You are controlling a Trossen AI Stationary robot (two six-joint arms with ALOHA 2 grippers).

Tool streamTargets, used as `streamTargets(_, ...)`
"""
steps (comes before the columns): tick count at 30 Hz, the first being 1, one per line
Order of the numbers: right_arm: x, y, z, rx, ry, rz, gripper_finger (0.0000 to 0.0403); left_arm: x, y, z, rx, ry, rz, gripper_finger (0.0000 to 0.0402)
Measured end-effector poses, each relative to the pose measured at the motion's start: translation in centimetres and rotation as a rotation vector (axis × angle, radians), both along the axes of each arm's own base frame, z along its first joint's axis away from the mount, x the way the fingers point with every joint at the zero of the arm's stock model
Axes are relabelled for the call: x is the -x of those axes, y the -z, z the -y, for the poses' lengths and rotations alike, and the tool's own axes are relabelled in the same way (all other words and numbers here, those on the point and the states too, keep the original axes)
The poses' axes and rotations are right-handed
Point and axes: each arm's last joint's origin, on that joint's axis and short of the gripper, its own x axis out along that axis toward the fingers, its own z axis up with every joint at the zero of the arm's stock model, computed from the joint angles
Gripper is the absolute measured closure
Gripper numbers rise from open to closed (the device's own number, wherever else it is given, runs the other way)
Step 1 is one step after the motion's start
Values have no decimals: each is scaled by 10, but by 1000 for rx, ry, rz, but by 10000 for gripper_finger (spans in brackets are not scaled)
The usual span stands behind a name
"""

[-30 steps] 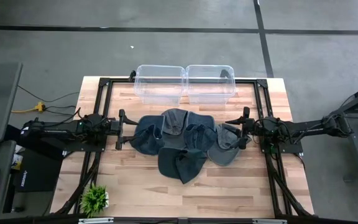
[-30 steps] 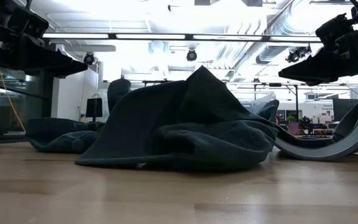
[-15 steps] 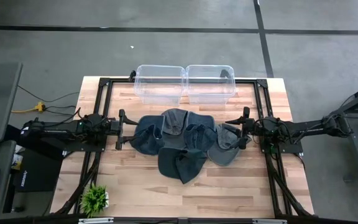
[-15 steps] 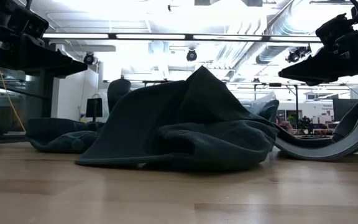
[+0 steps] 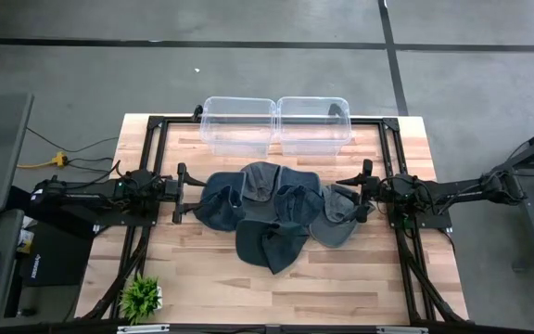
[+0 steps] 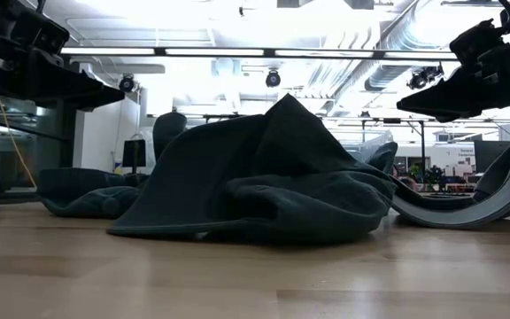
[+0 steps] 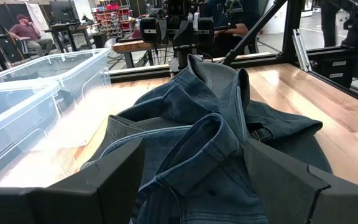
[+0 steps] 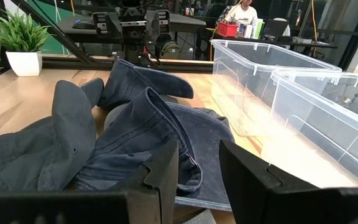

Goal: Pick & Place hat

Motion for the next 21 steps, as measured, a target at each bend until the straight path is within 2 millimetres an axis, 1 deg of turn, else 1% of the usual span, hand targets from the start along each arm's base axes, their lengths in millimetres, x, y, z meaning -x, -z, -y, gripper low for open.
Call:
streamTargets(7,0,-2,0,-1,2,24,291,0,0,0,0,0,0,128)
streamTargets(11,0,-4,0,-53,1,55,291,0,0,0,0,0,0,128)
streamTargets(17,0,-6,2,-61,73,69,291,0,0,0,0,0,0,128)
streamTargets(18,-1,-8,2,-54,81,56,291,0,0,0,0,0,0,128)
streamTargets(21,-4,-24,1,-67,51,49,291,0,0,0,0,0,0,128)
